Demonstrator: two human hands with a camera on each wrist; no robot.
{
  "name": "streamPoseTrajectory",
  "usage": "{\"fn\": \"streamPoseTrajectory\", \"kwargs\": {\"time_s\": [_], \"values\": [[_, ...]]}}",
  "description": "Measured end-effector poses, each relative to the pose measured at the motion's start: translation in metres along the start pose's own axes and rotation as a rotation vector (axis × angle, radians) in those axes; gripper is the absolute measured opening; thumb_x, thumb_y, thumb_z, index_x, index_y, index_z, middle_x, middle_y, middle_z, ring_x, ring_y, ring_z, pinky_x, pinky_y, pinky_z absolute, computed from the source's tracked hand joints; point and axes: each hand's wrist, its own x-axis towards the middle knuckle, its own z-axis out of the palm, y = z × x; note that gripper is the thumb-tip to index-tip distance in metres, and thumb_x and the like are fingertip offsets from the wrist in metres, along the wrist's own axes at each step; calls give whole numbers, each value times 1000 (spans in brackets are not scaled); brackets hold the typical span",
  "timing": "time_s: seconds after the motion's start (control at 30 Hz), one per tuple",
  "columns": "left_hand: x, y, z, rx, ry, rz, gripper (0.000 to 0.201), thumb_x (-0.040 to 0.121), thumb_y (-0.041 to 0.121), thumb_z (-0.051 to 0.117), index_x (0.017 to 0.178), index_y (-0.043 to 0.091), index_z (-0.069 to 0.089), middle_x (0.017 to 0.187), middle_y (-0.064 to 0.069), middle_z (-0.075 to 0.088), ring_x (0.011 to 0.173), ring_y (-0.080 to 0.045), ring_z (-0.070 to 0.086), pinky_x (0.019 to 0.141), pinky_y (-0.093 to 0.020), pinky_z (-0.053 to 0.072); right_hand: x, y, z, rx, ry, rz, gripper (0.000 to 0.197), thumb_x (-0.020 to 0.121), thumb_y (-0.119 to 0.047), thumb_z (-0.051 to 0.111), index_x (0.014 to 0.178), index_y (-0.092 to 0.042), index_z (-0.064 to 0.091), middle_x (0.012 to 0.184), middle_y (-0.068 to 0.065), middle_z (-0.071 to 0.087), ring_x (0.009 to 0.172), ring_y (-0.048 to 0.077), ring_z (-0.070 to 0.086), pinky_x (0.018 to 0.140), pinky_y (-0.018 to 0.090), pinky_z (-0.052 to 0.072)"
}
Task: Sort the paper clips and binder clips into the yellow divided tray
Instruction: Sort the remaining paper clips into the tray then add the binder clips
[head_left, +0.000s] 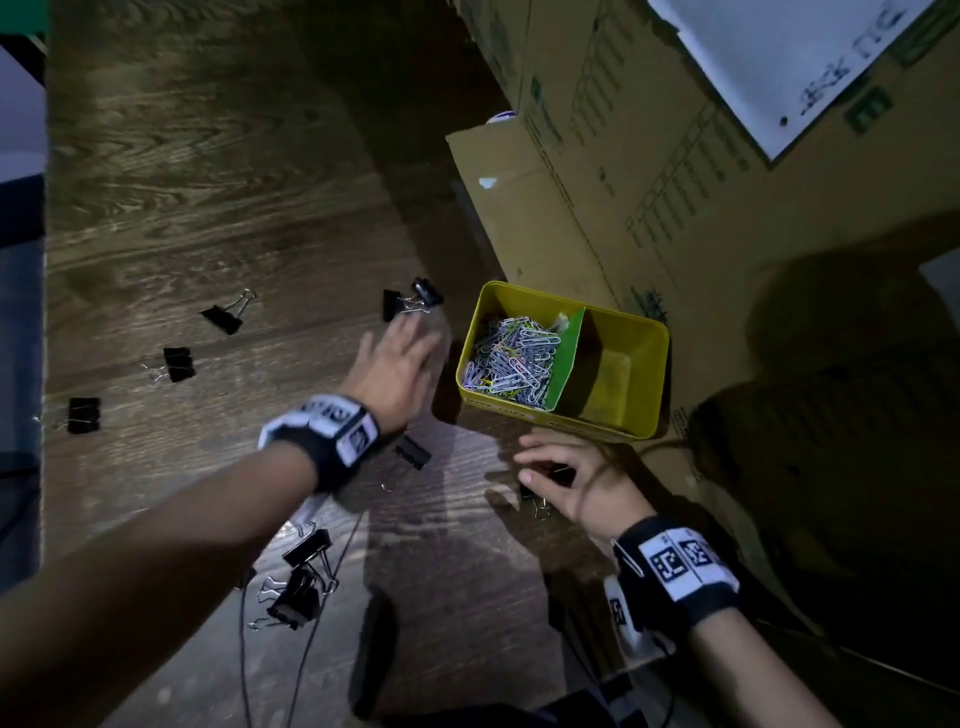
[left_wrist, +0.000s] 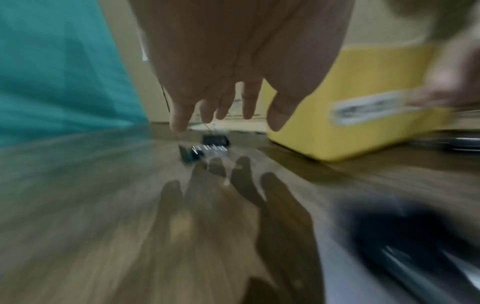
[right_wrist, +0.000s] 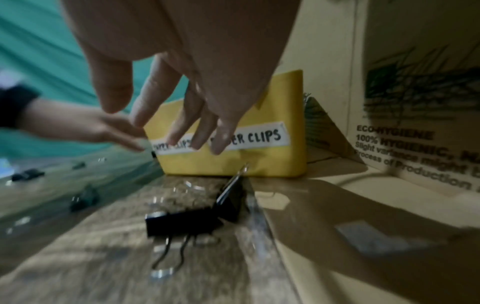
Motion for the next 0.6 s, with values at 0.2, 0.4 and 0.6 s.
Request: {"fn": "streamPoseTrajectory", "kwargs": {"time_s": [0.2, 0.4, 0.6], "values": [[85, -6, -12, 115, -270, -72, 69, 88, 49, 48, 145, 35, 12, 157, 2, -8, 143, -30, -8, 107, -66, 8, -10, 28, 45, -527, -82, 17, 75, 84, -69, 15, 147, -29, 23, 158, 10, -3, 142, 14, -16, 114, 44, -11], [43, -25, 5, 191, -314, 39, 63, 92, 43, 43, 146, 29, 13, 156, 5, 4, 143, -30, -2, 107, -66, 6, -1, 22, 70, -650, -166, 50, 72, 88, -58, 11, 150, -22, -4, 153, 12, -24, 138, 22, -32, 108, 54, -22], [-46, -37, 25, 138, -338, 180, 56, 97, 28, 34, 146, 34, 10, 156, 12, 4, 144, -24, -3, 110, -61, 6, 32, -9, 107, -618, -213, -115, 75, 91, -50, 29, 150, -16, -1, 157, 16, -9, 144, 27, -16, 108, 47, -21]]}}
